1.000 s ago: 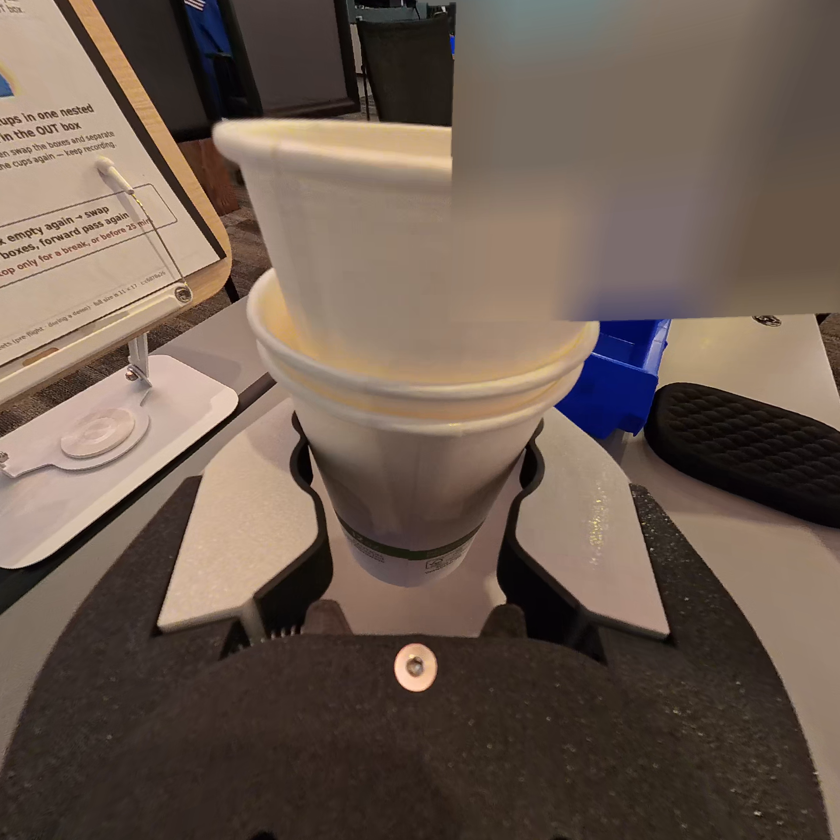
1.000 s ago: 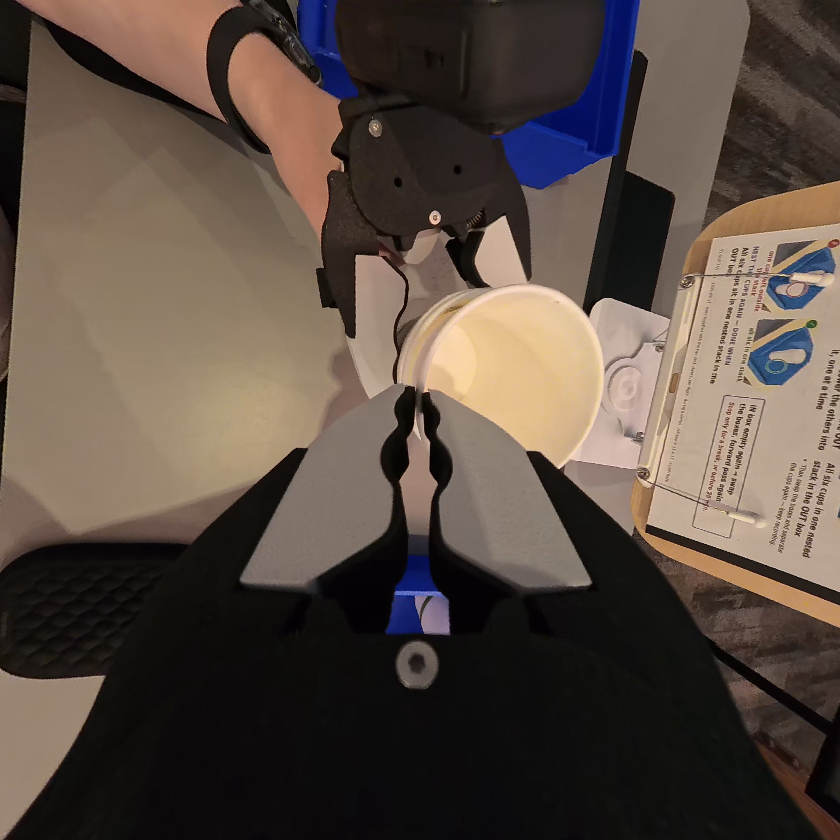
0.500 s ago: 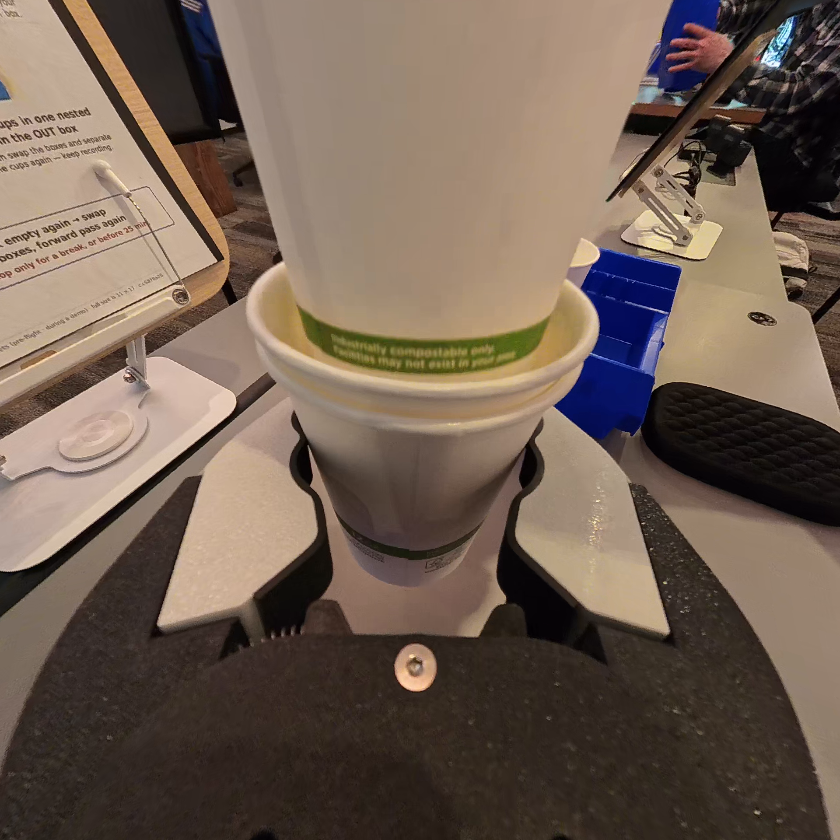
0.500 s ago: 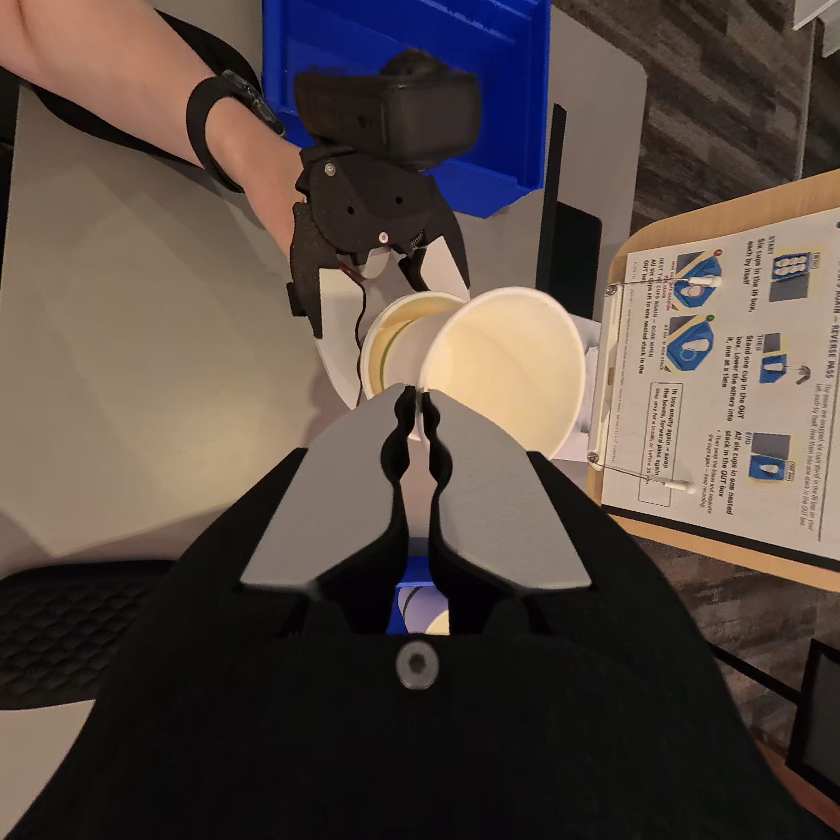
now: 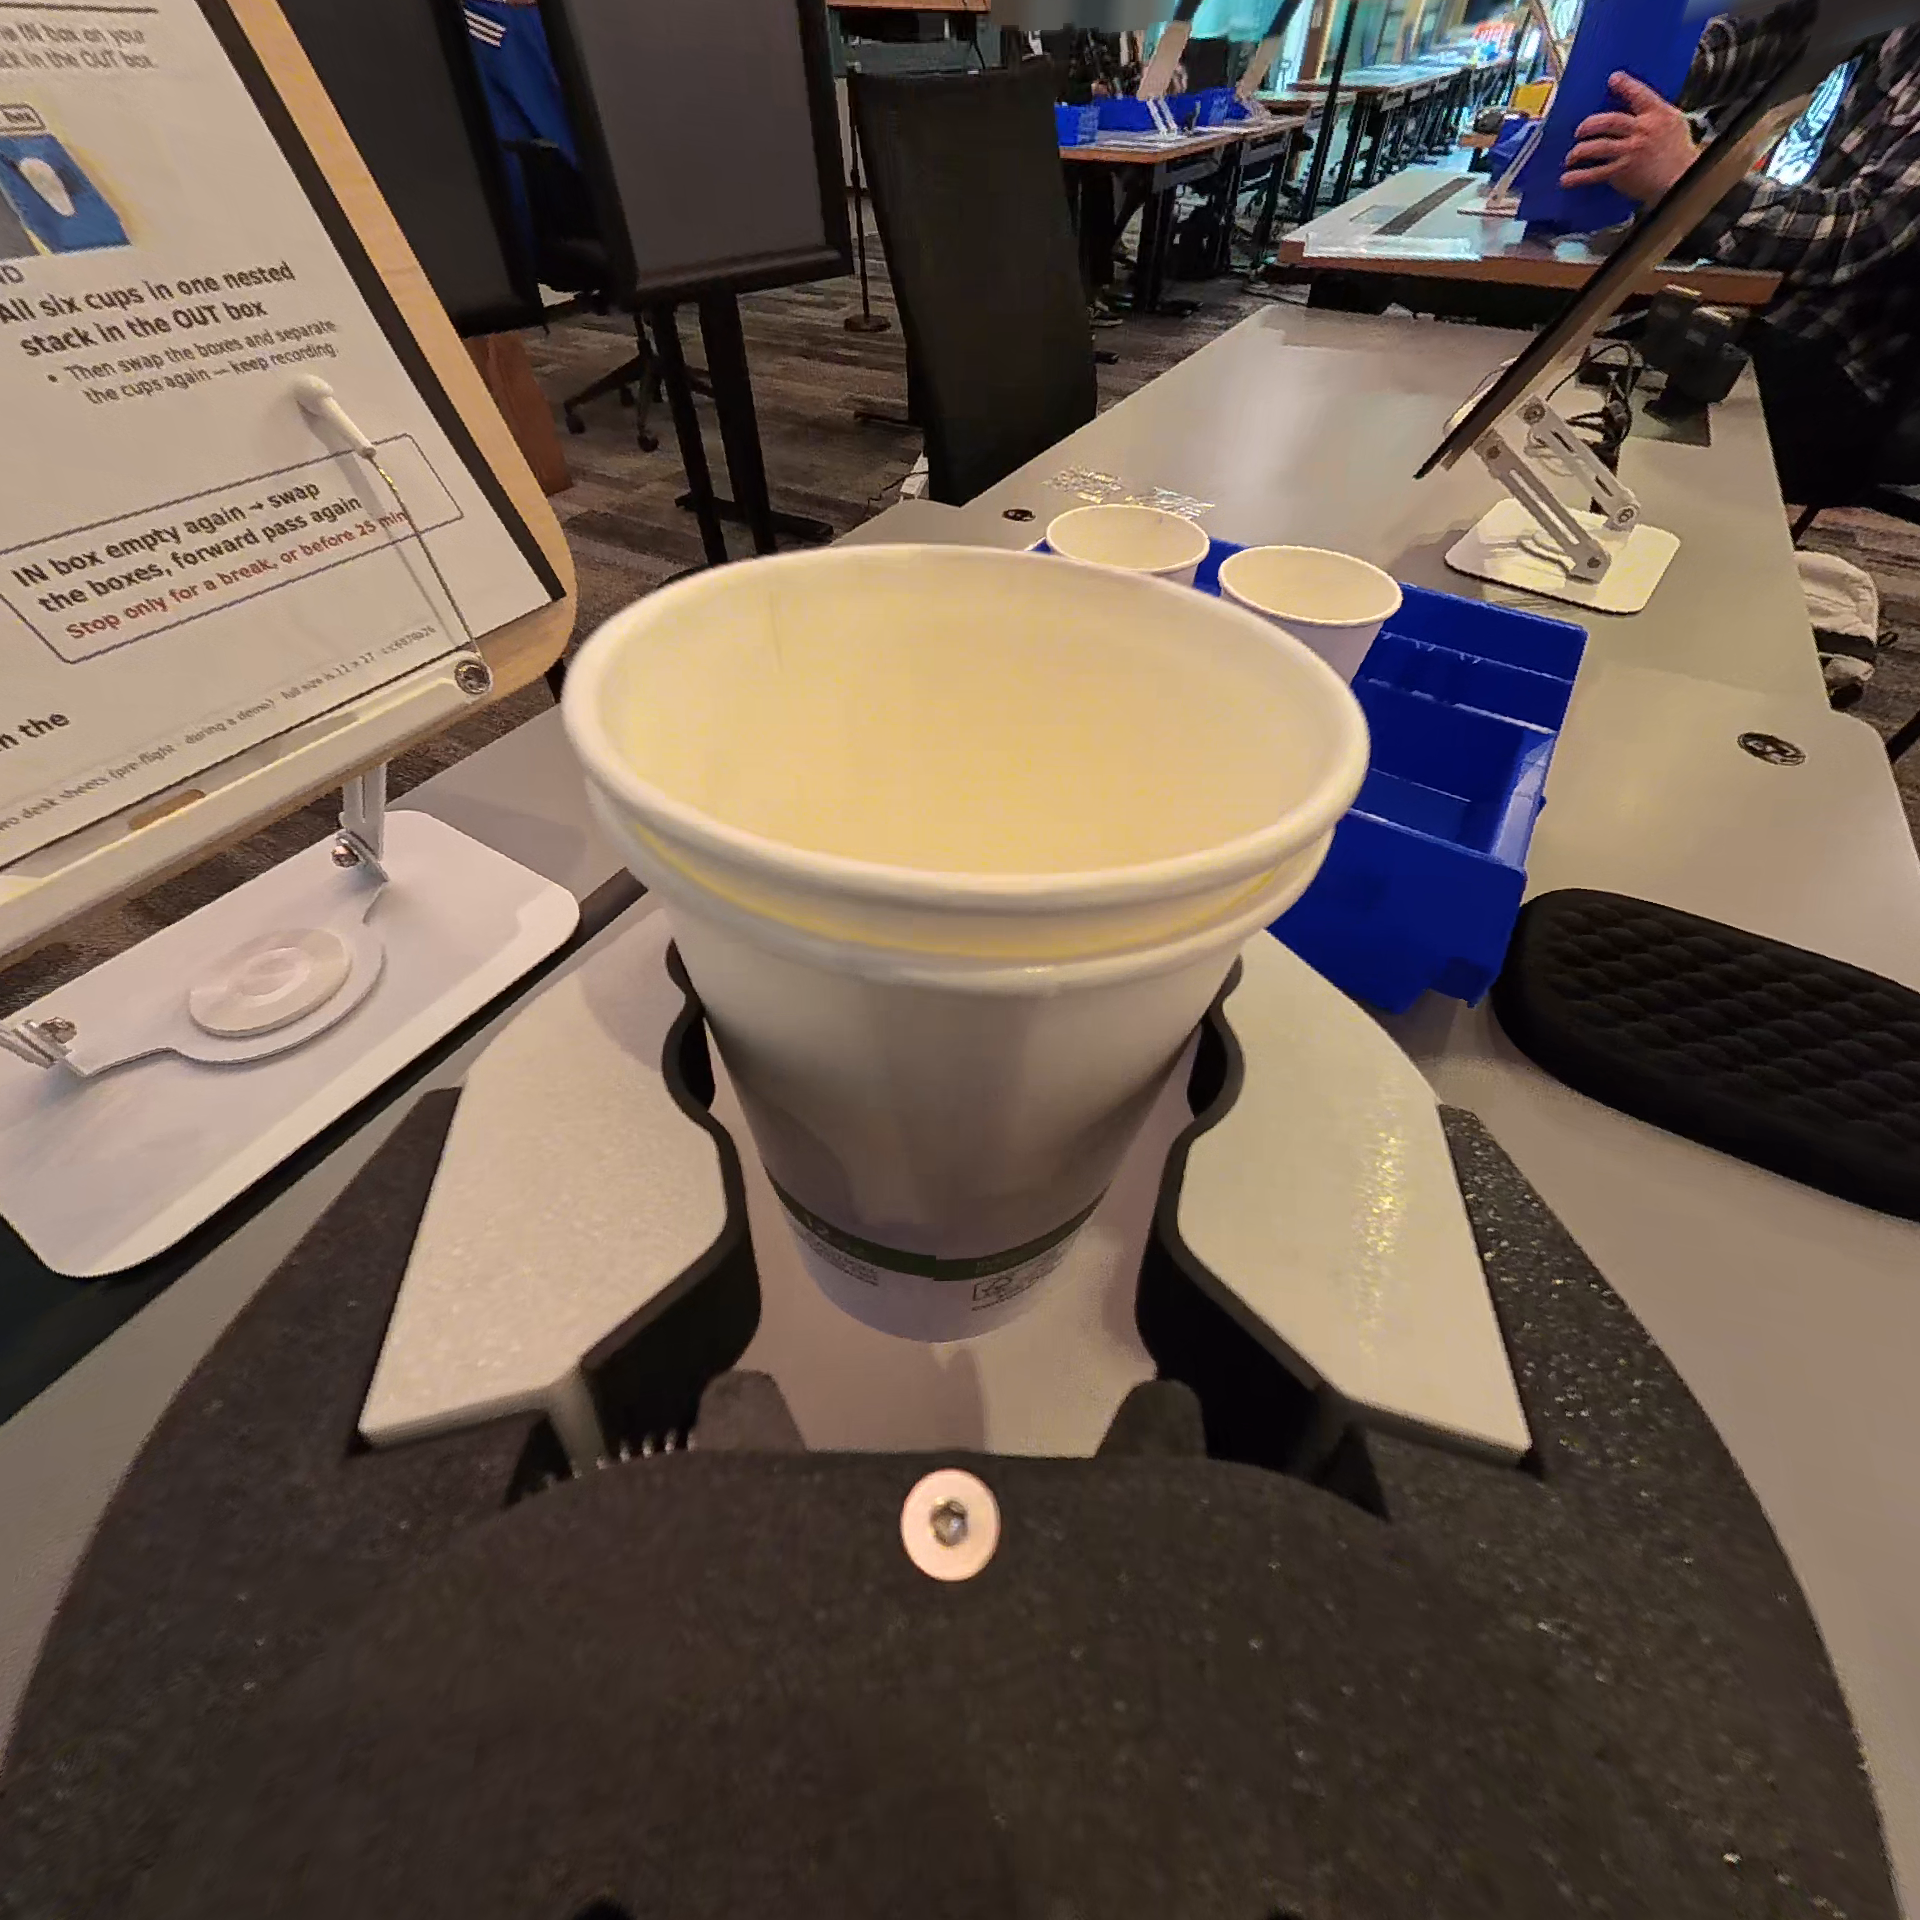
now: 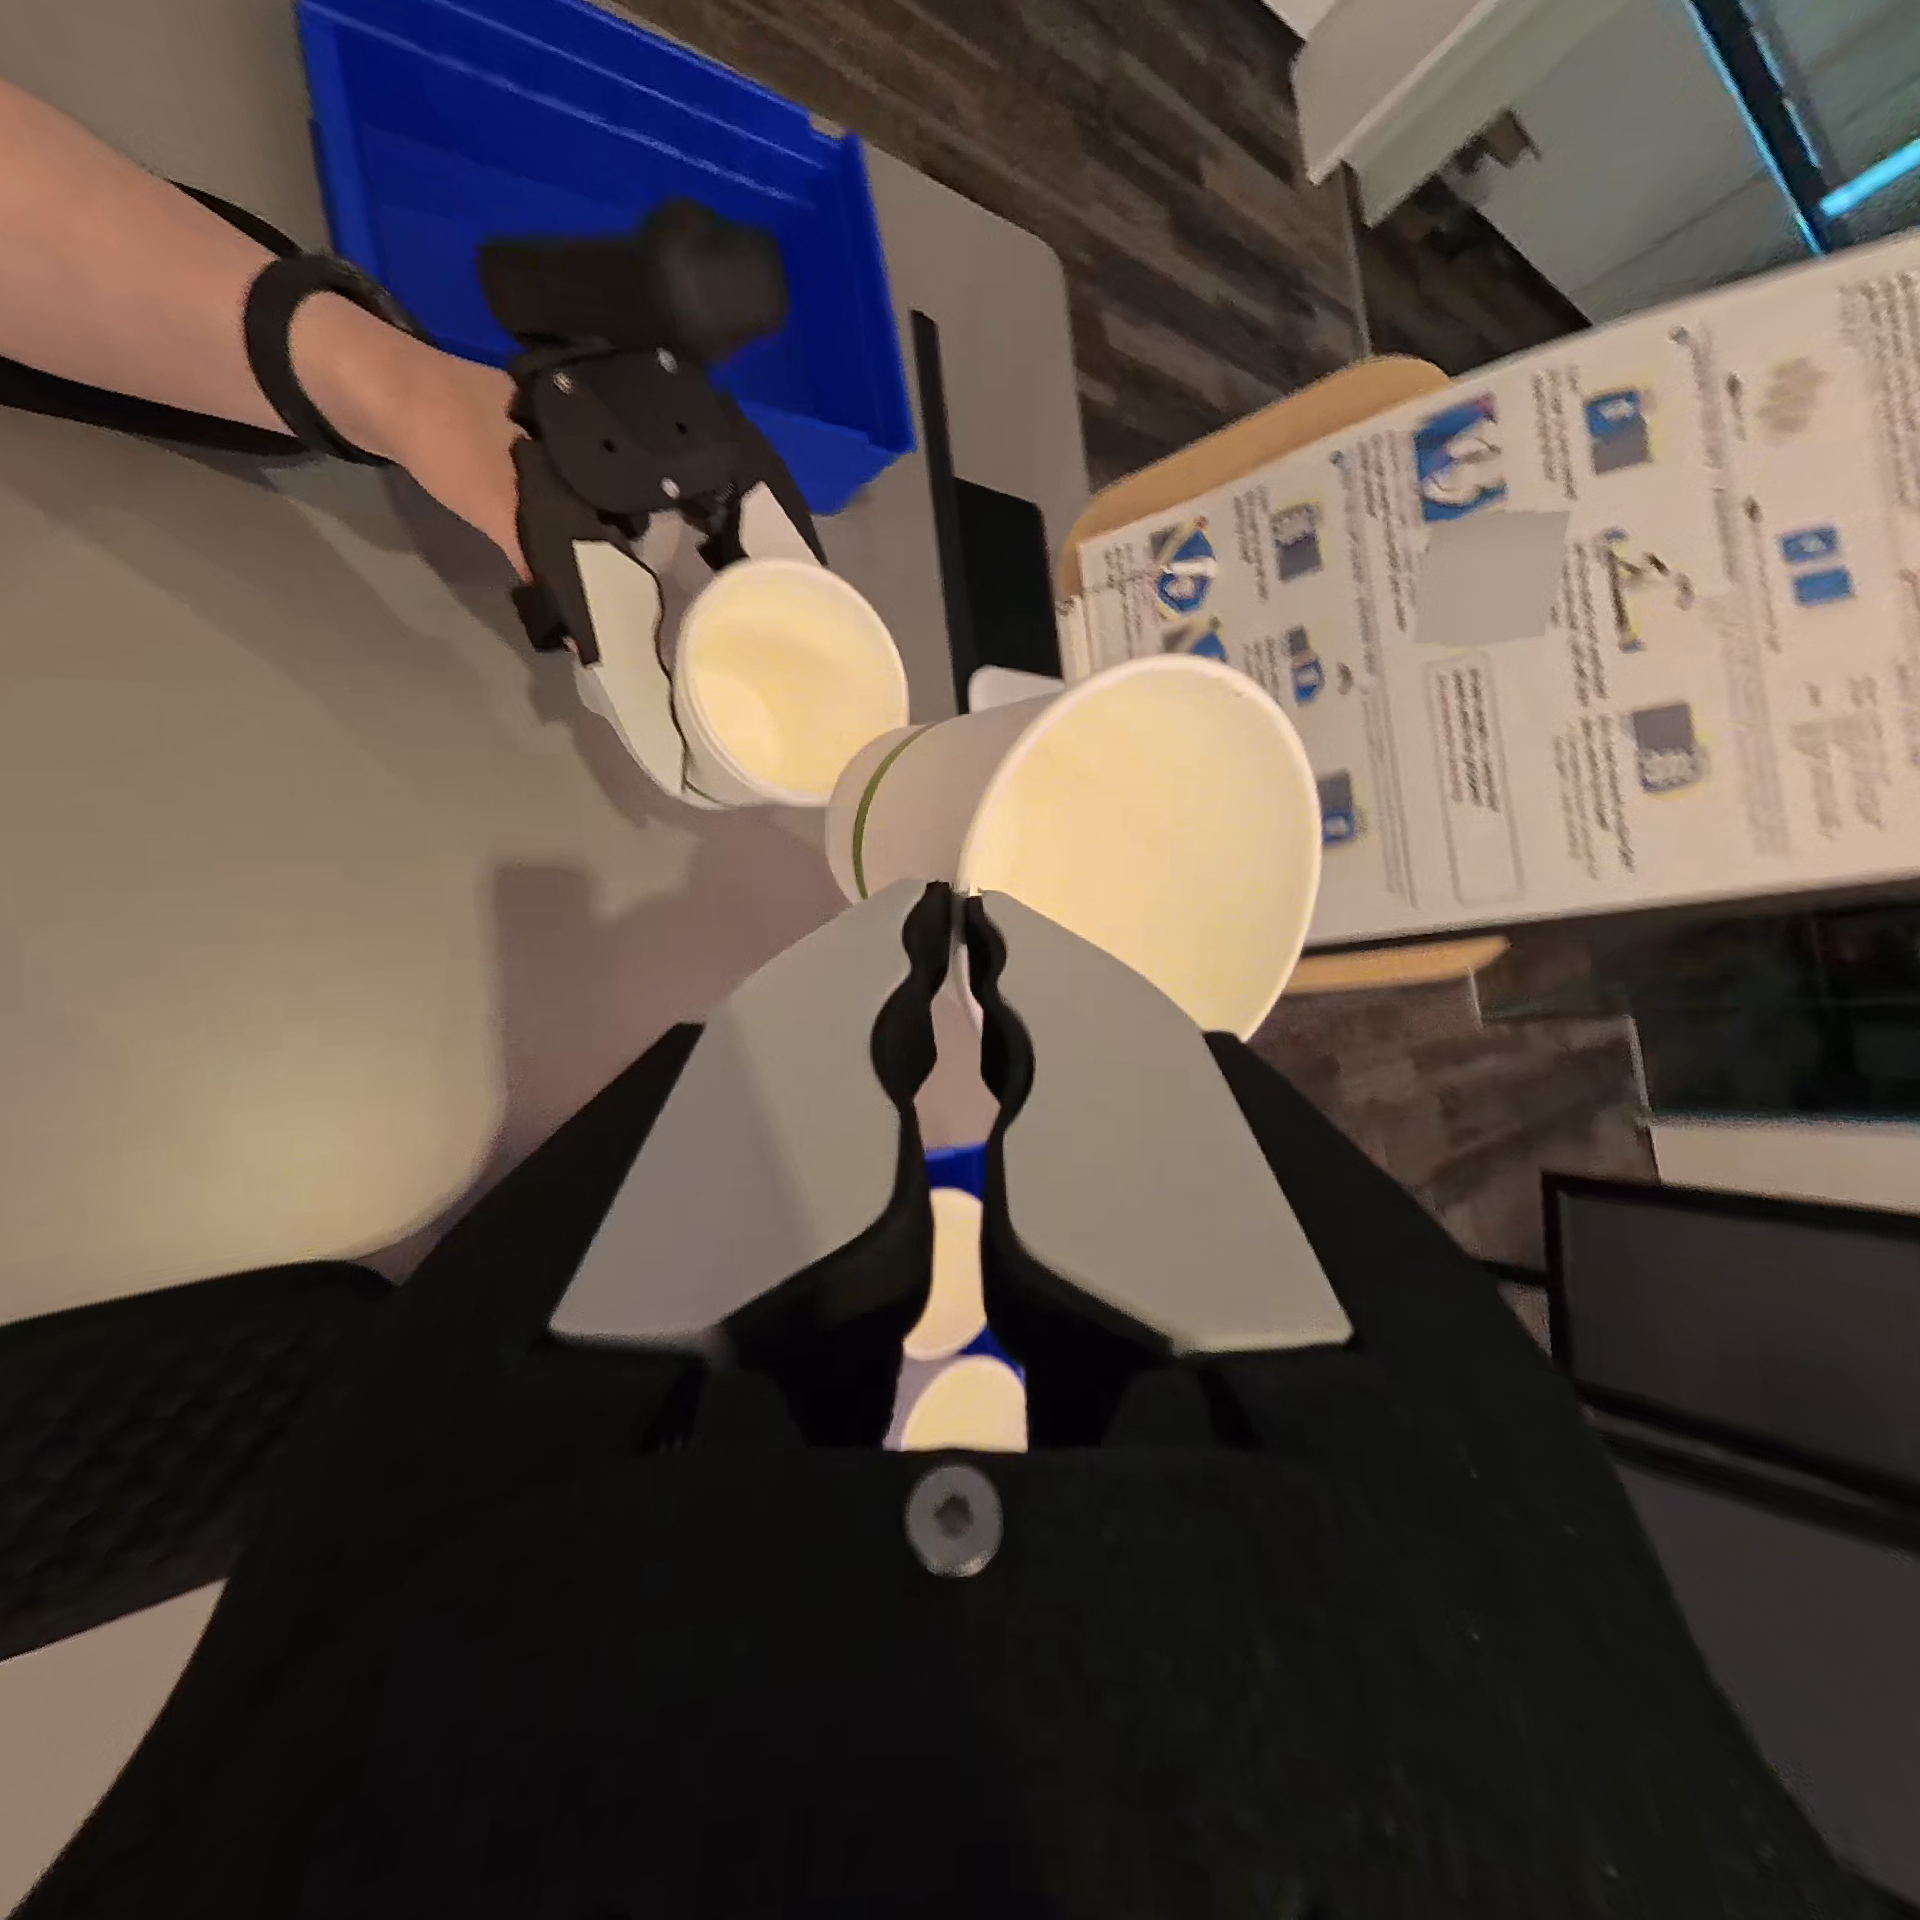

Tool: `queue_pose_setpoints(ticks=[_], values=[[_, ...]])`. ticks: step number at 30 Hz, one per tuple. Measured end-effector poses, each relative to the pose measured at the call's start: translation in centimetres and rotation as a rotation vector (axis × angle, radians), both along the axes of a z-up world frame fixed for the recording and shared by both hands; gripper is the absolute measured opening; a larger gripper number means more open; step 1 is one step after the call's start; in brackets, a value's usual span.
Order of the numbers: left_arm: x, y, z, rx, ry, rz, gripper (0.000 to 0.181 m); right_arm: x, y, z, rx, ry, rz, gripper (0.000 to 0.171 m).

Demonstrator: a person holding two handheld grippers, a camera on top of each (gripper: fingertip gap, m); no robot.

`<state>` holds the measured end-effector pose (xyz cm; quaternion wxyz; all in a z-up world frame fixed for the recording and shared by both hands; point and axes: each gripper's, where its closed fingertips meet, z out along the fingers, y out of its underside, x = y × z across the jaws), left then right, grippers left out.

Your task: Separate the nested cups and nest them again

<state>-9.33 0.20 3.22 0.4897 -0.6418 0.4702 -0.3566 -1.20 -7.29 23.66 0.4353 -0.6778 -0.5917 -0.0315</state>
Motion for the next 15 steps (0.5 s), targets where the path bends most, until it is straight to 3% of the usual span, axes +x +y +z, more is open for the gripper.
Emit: queue_pose_setpoints(ticks=[7, 15], values=[[-0.5, 0.4, 0.4, -0.001, -0.011, 0.013, 0.091, 8.3, -0.8, -1.1, -0.031, 0.0, -0.209, 0.003], [-1.1, 0.8, 1.1, 0.001, -0.034, 0.025, 0.091, 14.0, -1.4, -10.3, -0.2, -0.11, -0.359, 0.003]])
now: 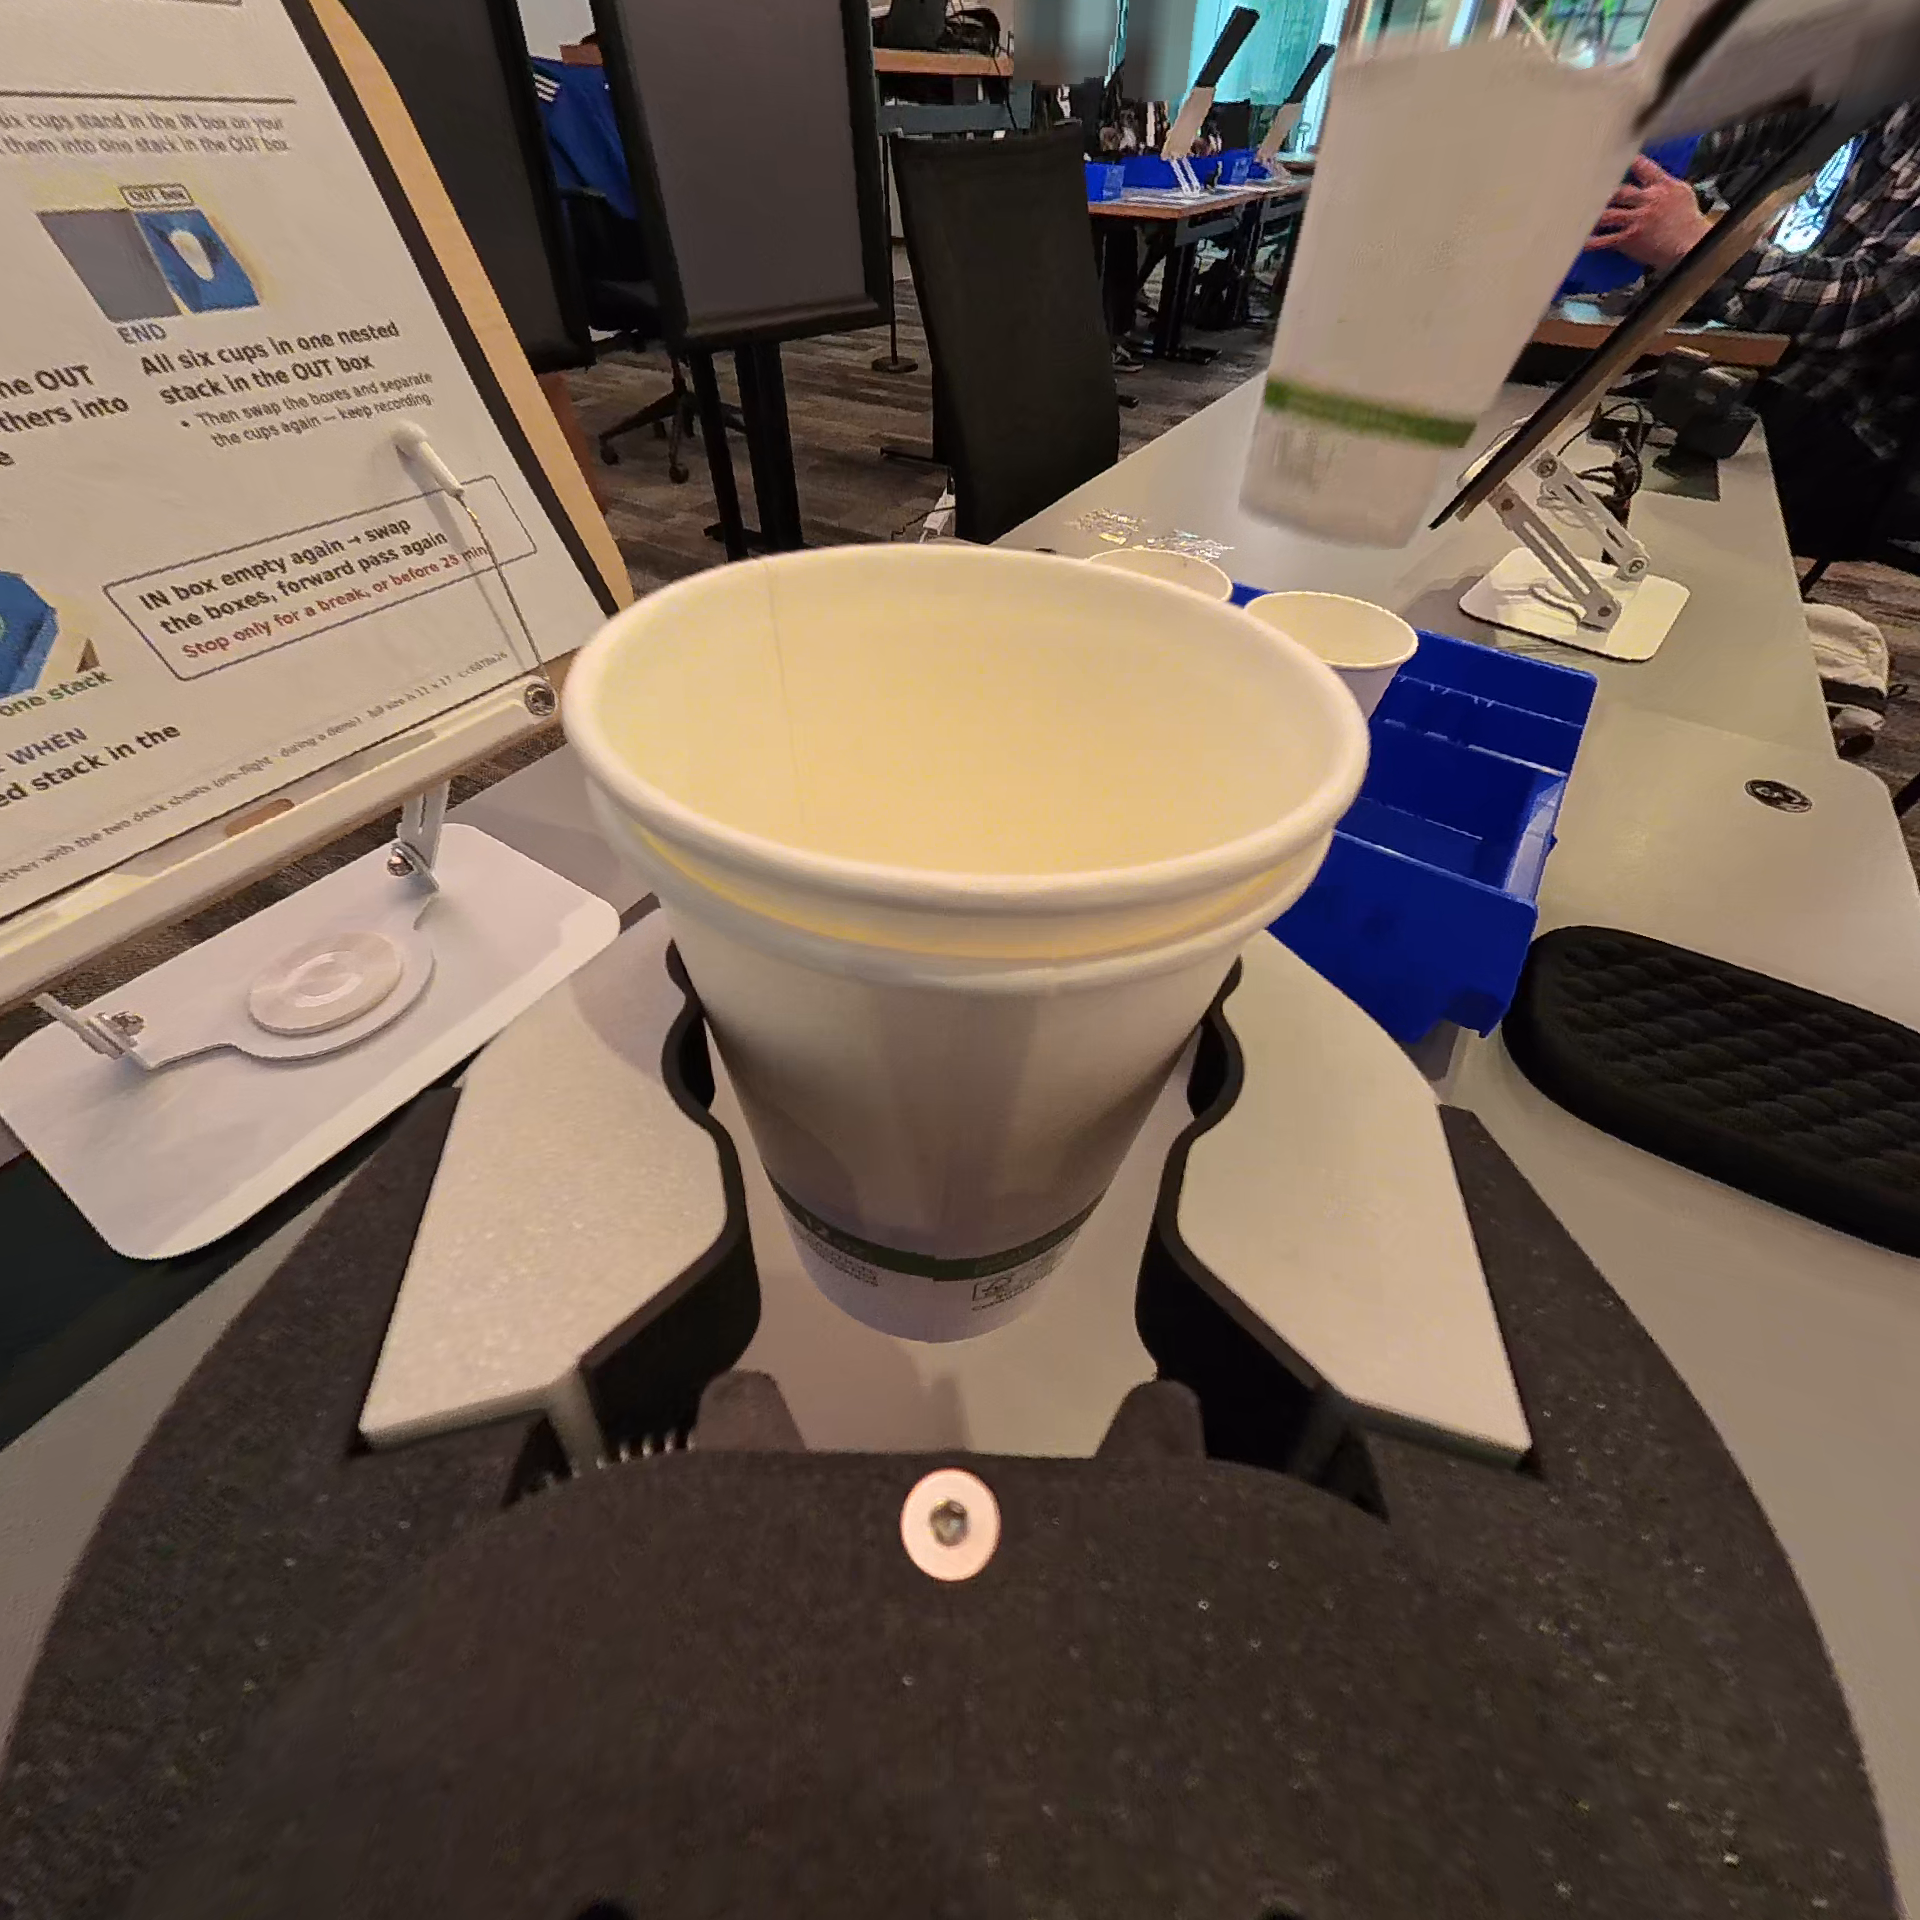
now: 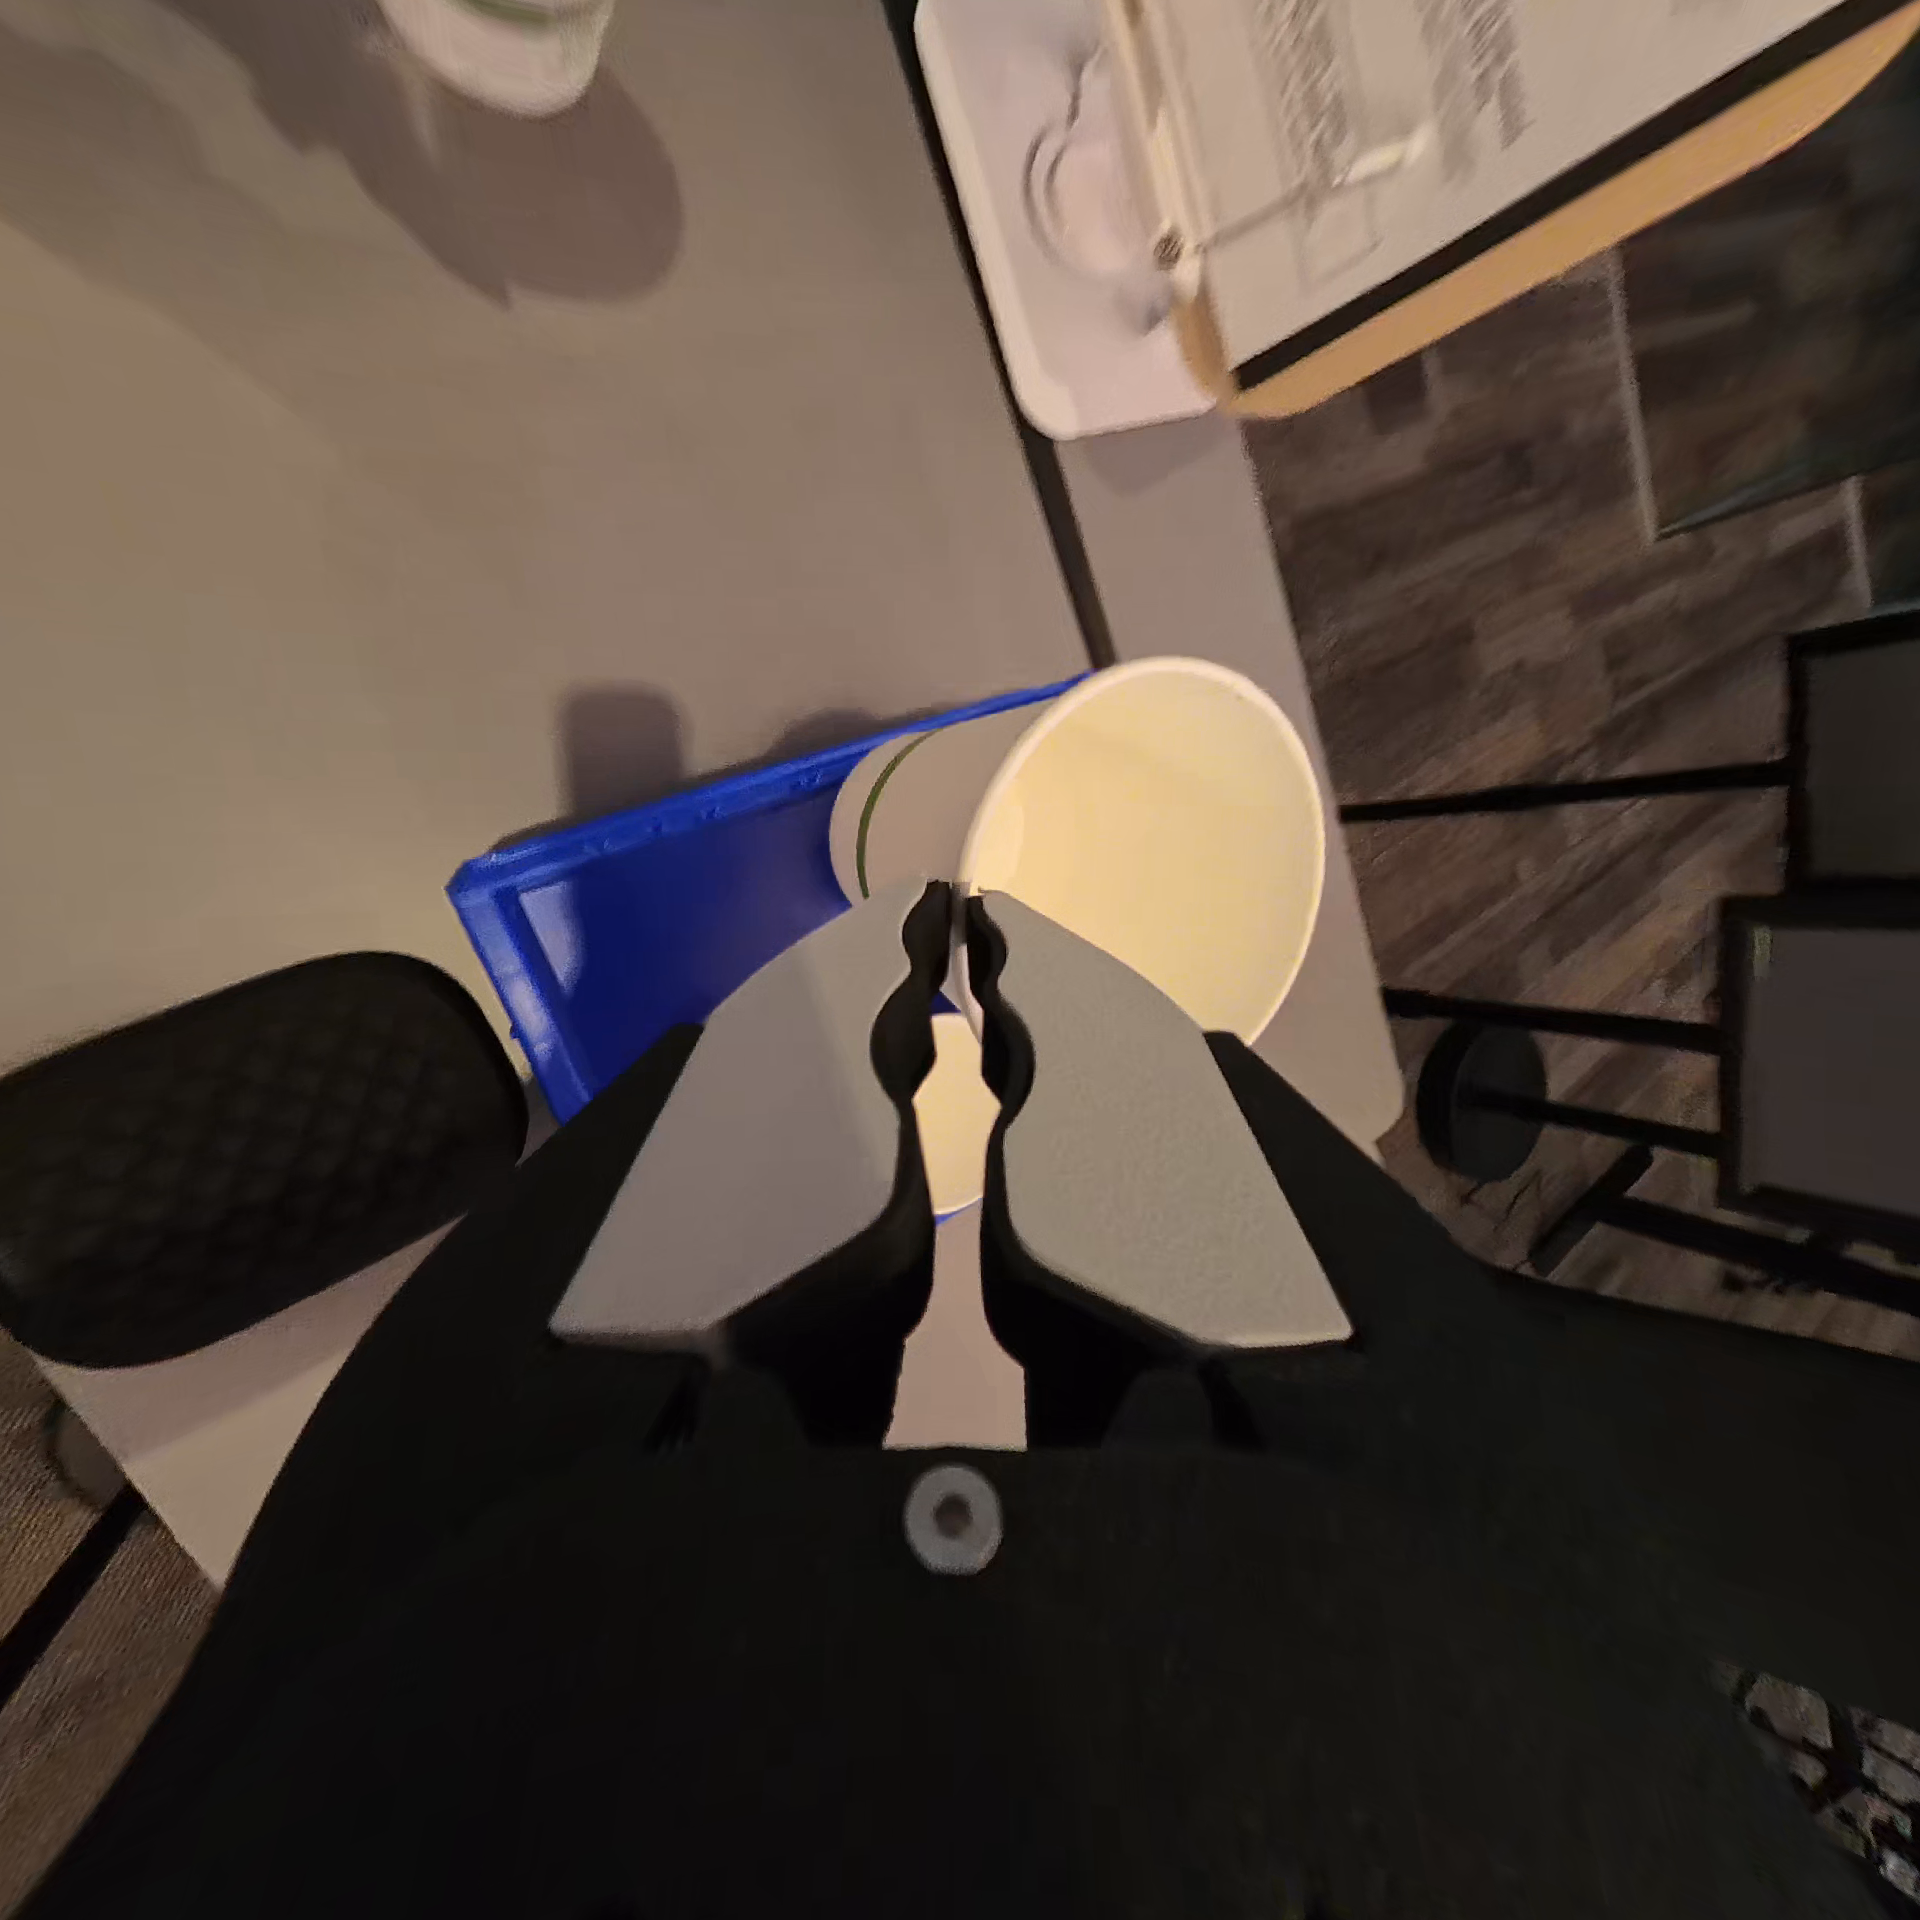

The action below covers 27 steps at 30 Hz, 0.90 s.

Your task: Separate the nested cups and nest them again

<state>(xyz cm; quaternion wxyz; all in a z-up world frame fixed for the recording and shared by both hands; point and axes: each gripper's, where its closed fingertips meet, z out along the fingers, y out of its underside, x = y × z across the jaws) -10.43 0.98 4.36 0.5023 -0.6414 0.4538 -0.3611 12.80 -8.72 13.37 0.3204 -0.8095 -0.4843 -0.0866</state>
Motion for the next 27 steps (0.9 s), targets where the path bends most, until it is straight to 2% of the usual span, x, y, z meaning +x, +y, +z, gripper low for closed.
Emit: queue_pose_setpoints(ticks=[6, 13, 18, 27], values=[[-0.1, 0.0, 0.0, 0.0, 0.0, 0.001, 0.092, 0.4, -0.3, -8.4, -0.135, -0.074, 0.001, 0.003], [-0.3, 0.1, 0.3, -0.002, -0.011, 0.004, 0.091, 0.6, -0.2, -14.5, -0.186, -0.137, 0.011, 0.003], [-0.4, 0.2, 0.5, 0.0, -0.015, 0.006, 0.091, 1.2, 0.1, -16.8, -0.191, -0.162, -0.002, 0.003], [-0.5, 0.3, 0.6, -0.001, -0.018, 0.009, 0.091, 1.7, 1.1, -18.2, -0.174, -0.168, -0.019, 0.003]])
